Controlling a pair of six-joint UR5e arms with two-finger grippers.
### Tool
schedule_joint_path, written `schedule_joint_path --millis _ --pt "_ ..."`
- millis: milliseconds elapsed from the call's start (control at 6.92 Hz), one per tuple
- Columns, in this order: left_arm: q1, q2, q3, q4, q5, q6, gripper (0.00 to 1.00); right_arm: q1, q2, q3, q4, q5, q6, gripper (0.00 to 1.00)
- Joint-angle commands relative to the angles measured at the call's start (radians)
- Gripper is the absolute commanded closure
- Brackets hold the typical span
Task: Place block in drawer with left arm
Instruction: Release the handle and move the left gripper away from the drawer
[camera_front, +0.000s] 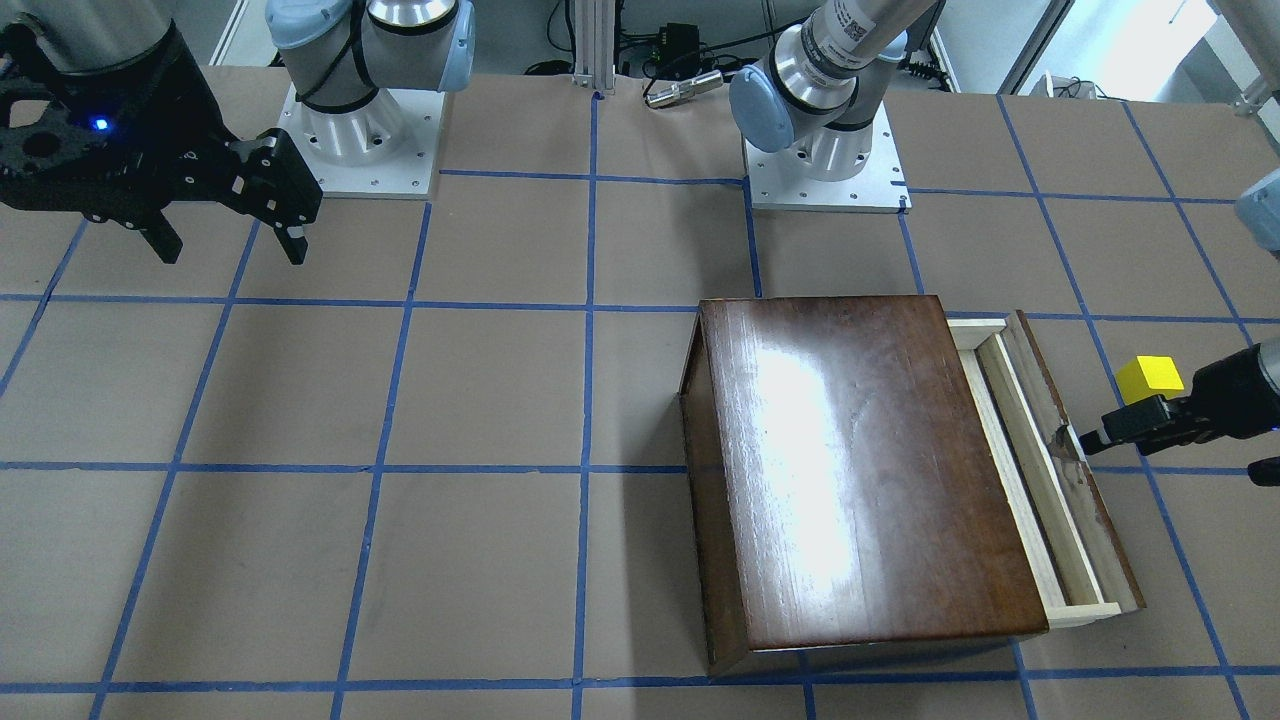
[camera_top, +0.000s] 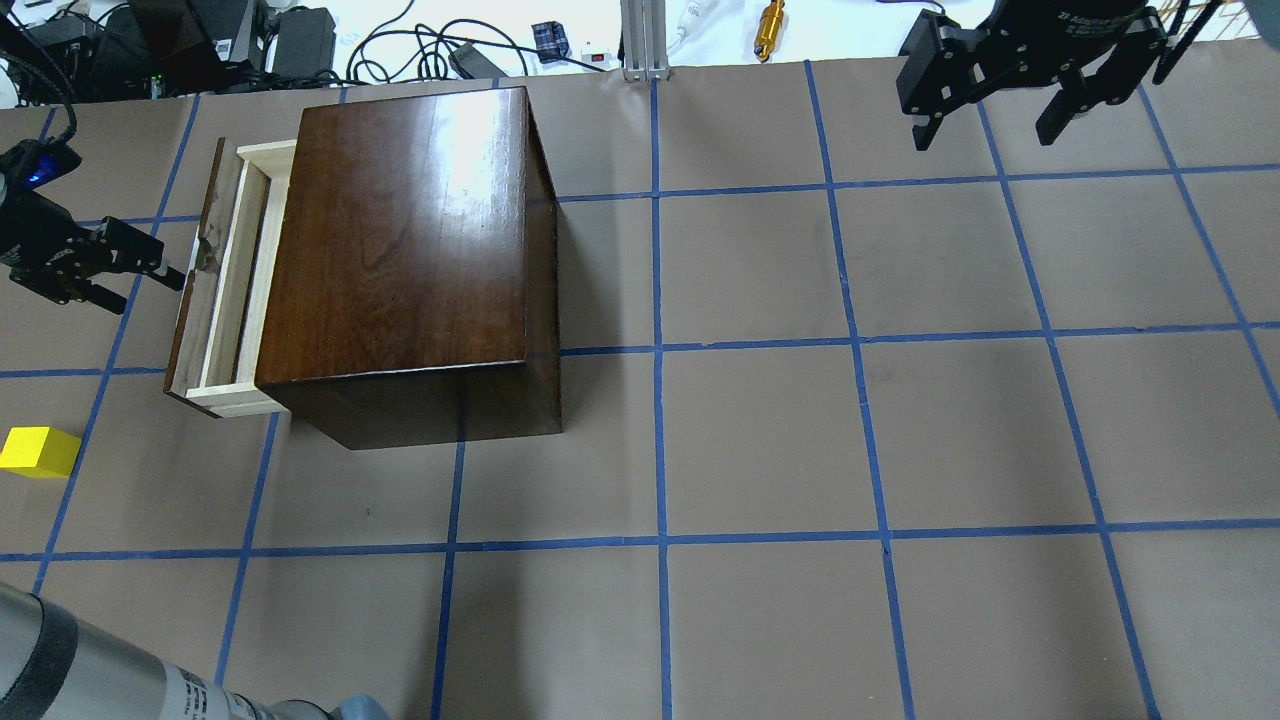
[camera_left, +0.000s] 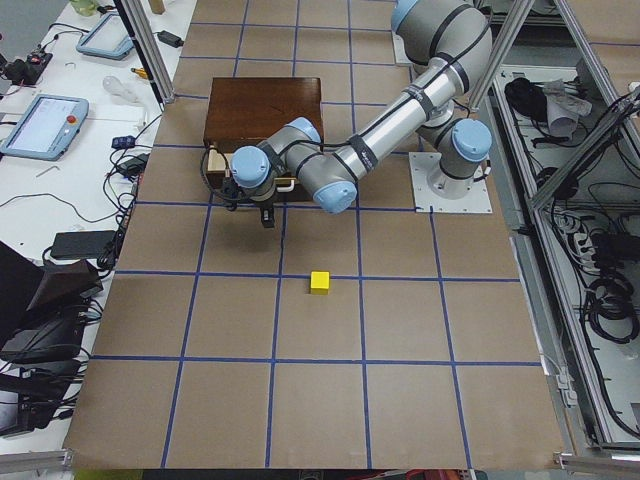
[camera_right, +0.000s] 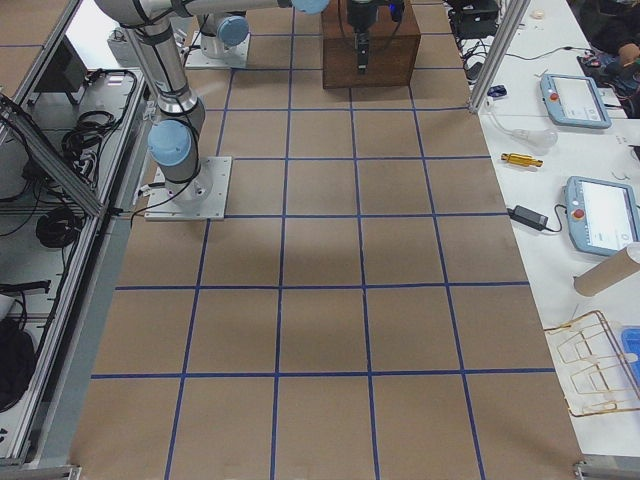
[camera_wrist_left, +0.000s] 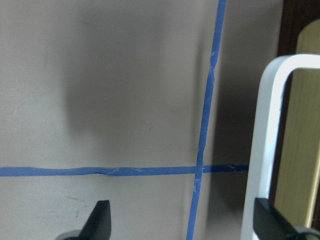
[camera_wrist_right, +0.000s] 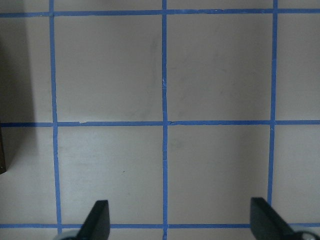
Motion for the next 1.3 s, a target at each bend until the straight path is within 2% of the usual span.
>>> schedule_joint_path --millis 0,145,289,578,1012,1157 --pt "0.001 0.023 0.01 -0.014 0.038 0.008 0.0 0.0 0.001 0.0 0.0 0.0 0.0 0.0" --pt "0.014 0.035 0.038 -0.021 0.101 0.017 0.0 0.001 0.0 0.0 0.0 -0.001 0.0 0.0" --pt "0.075 0.042 0.052 -0.033 0.108 0.131 0.0 0.001 0.0 0.0 0.0 -0.002 0.0 0.0" --pt "0.189 0.046 0.027 -0.025 0.17 0.457 0.0 0.001 0.001 0.0 0.0 -0.001 0.0 0.0" --pt "0.261 0.081 -0.048 0.004 0.254 0.802 0.0 0.001 0.001 0.0 0.0 -0.002 0.0 0.0" --pt "0.262 0.083 -0.081 0.069 0.268 0.909 0.0 0.0 0.0 0.0 0.0 -0.002 0.0 0.0"
